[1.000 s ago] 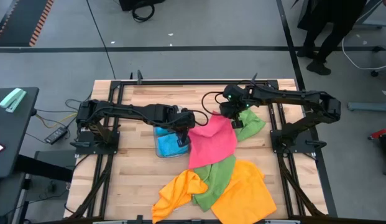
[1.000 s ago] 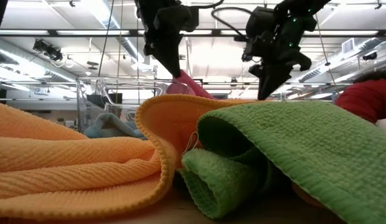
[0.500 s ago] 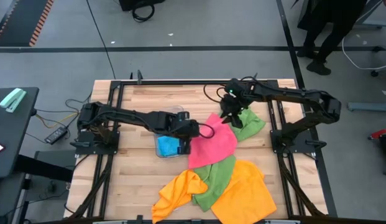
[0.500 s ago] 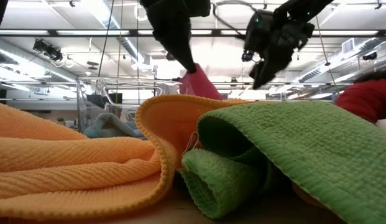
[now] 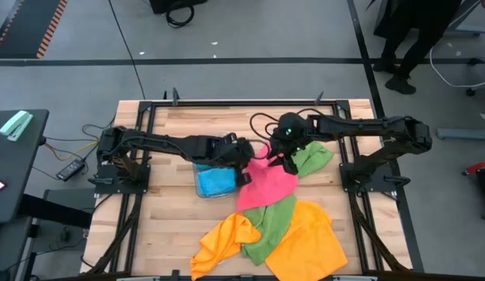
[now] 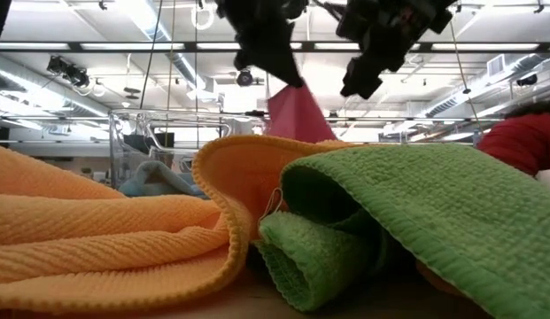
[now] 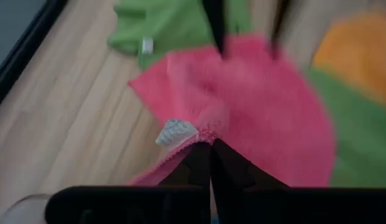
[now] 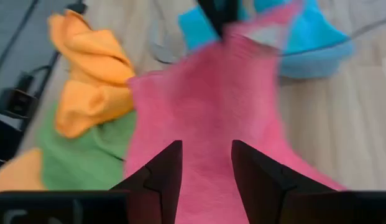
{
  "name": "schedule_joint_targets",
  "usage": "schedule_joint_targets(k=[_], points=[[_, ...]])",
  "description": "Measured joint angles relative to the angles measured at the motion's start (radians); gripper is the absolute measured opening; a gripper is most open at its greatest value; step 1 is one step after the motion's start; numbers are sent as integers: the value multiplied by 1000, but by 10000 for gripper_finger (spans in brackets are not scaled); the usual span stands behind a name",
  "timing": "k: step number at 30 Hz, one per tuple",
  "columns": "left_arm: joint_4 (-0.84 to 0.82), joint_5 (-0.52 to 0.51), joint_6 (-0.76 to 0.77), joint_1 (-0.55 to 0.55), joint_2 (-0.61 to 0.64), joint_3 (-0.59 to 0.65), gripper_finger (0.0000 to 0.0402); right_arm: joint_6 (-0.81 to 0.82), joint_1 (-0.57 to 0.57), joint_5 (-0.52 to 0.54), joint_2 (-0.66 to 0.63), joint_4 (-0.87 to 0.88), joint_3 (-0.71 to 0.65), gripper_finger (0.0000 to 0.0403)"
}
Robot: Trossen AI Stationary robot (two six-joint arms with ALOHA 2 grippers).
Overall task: Fold microfiber towels
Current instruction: Fold the top pink towel
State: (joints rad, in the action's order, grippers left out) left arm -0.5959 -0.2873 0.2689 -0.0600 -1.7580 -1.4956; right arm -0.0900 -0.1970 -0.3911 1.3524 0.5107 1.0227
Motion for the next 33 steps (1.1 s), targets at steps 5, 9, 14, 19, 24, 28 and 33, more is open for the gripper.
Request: schedule_joint_targets(k=[5,9,14,19,24,28,33], points=[[95,4,181,33,19,0,28,93,62,94,-47,53,25,147],[161,2,342,68,24,1,22,187,108,258,-116,88,54,147],[229,3,448,98,25,1,7,356,154,384,-193,89,52,147],[339,6,460,116,25,1,16,403,204,457,-202,111,51,147],[446,232,221,120,39,0,7,401,213,469,-235,137,74,147],[435,415,169,131,68,0,10,353,193,441,-267,141,128,147],[455,434,242,149,80,0,22,281,166,420,-255,169,223,147]])
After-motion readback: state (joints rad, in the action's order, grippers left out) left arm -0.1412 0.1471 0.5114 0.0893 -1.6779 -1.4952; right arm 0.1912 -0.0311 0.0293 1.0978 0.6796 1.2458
